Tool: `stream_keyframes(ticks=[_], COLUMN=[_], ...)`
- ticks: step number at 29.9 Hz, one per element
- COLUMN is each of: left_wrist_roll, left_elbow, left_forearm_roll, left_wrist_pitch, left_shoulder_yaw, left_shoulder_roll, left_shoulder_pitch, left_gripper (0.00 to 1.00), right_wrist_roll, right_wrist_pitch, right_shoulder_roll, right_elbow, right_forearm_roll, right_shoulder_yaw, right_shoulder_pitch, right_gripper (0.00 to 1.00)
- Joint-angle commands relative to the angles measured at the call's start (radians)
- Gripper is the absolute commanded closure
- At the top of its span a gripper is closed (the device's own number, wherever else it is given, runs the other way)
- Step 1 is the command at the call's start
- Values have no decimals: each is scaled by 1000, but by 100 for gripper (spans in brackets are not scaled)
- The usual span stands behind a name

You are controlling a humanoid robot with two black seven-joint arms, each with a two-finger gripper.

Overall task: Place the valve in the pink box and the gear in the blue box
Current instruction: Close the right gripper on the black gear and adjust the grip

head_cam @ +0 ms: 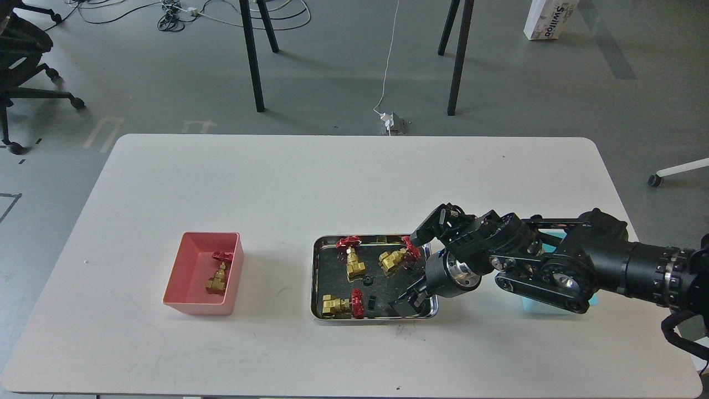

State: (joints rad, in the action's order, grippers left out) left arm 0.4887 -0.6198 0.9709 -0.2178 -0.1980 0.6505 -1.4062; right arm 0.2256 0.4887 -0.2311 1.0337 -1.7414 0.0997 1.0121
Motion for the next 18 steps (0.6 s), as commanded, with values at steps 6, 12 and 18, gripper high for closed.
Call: stream_keyframes(ticks=[6, 12, 18], left_wrist_roll=[0, 0, 0], left_elbow=[0, 0, 0], left_forearm_roll=[-1, -1, -1], left_wrist_pitch=[0, 0, 2], left_shoulder_yaw=[0, -6, -18], left_shoulder_roll=[3, 8, 8], left_shoulder_pitch=[0, -2, -2], left_gripper=[1, 1, 1], right_wrist_roll=[-2, -5, -6], right_wrist_pitch=[0, 0, 0], right_shoulder_roll=[42, 47, 45], right_elbow=[-30, -27, -24], right_forearm_roll=[-1, -1, -3], right_shoulder_yaw=[3, 5, 5], right_shoulder_pitch=[-4, -1, 5], right_gripper=[31, 36, 38])
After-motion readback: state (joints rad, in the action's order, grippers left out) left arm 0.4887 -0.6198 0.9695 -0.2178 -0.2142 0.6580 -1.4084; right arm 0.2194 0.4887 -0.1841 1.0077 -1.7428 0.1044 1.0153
